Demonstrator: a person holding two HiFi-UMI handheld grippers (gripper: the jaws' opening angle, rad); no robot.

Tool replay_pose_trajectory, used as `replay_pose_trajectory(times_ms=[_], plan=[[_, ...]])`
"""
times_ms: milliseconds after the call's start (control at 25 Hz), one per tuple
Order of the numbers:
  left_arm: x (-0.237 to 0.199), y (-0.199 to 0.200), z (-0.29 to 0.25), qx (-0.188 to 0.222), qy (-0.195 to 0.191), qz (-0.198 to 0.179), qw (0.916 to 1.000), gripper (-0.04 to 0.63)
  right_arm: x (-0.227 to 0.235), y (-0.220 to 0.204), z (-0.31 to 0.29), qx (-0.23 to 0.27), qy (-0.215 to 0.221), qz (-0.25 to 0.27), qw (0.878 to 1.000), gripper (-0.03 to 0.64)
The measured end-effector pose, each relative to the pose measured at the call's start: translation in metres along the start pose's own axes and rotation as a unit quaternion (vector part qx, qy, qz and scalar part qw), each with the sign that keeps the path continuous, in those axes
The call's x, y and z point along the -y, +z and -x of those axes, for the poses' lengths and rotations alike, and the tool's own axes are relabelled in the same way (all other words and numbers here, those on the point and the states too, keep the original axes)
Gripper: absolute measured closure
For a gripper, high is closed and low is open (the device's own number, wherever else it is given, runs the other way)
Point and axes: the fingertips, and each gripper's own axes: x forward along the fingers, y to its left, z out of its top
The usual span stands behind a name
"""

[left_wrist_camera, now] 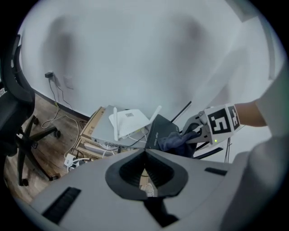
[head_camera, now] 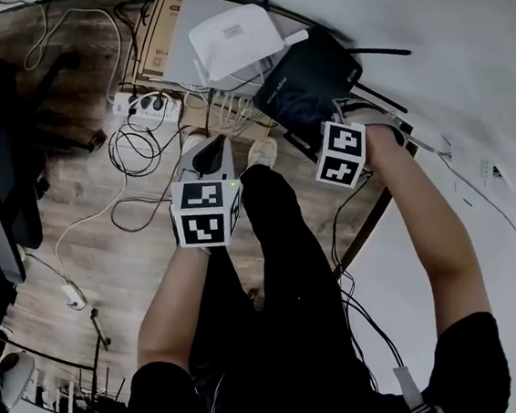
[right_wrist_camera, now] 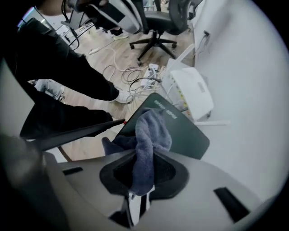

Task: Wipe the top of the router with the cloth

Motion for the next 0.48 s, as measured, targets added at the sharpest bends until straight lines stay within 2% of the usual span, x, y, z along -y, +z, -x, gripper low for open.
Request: replay_pose_trajectory(times_ms=[120,200,360,480], plan=[[0.005,0.025,0.018,0.031,0.001,-0.007,0.9995,0.594,0.02,-0.007,0.039,0.04,-0.073,-0.073,0.994,0.575],[0.006,0.039,0.032,0.051,0.008,-0.01,0.9986,0.594,0.034,-0.008,0.072,0.075,-0.129,-0.136,0.979,0.575],[0.013,0.064,0.068,0.082,0.023,-0.021,0.9961,0.594,0.047,-0.002,0.147,0.161,-0.216,-0.247,0.931,0.577],[0.023,0.095,0.104,0.116,0.03,-0.03,0.9923,0.594,0.048,0.008,0.203,0.236,-0.246,-0.33,0.88,0.577]])
